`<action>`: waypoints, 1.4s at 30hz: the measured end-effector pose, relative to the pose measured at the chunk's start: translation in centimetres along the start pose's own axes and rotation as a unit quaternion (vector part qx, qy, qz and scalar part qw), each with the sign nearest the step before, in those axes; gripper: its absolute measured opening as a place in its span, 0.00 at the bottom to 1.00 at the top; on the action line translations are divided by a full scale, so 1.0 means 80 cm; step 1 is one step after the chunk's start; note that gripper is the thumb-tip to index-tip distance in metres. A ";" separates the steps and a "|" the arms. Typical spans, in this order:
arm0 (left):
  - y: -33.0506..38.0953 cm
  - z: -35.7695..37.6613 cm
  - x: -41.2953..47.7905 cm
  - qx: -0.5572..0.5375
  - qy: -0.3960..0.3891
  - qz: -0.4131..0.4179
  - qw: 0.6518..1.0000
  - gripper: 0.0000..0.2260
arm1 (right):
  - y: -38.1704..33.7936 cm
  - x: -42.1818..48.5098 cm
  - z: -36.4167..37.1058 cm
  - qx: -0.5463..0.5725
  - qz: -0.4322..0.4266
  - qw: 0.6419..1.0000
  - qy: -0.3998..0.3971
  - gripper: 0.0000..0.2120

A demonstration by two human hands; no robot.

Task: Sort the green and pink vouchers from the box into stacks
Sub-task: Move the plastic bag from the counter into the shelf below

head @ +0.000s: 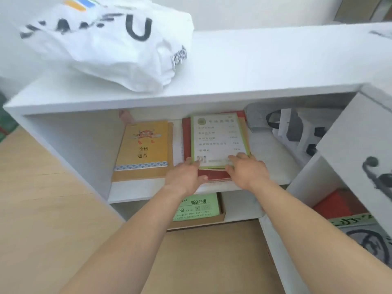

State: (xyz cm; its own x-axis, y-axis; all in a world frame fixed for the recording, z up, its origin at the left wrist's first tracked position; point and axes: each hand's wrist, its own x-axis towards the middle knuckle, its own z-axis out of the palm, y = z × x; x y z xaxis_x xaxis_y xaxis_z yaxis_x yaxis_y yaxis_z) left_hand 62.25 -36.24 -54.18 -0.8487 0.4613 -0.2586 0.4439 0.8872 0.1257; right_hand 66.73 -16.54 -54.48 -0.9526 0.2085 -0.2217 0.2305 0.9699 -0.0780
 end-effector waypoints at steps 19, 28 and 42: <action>-0.013 -0.406 -0.349 -0.141 0.028 -0.141 0.980 0.24 | -0.105 -0.263 -0.447 0.044 -0.086 0.994 -0.049 0.22; -0.125 -0.462 -0.207 -0.215 0.144 -0.200 0.945 0.30 | -0.175 -0.140 -0.448 0.085 -0.042 0.992 -0.082 0.28; -0.209 -0.457 0.008 -0.347 -0.012 -0.233 0.908 0.41 | -0.285 0.086 -0.427 0.345 0.164 0.908 -0.171 0.50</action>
State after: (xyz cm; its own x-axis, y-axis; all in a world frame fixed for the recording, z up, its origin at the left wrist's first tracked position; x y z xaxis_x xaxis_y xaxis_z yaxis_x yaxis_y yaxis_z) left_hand 43.77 -50.47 -21.42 -0.8881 0.0413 -0.4577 -0.2571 0.7810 0.5692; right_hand 48.13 -32.91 -21.07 -0.7198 0.3077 -0.6222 0.6730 0.5290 -0.5169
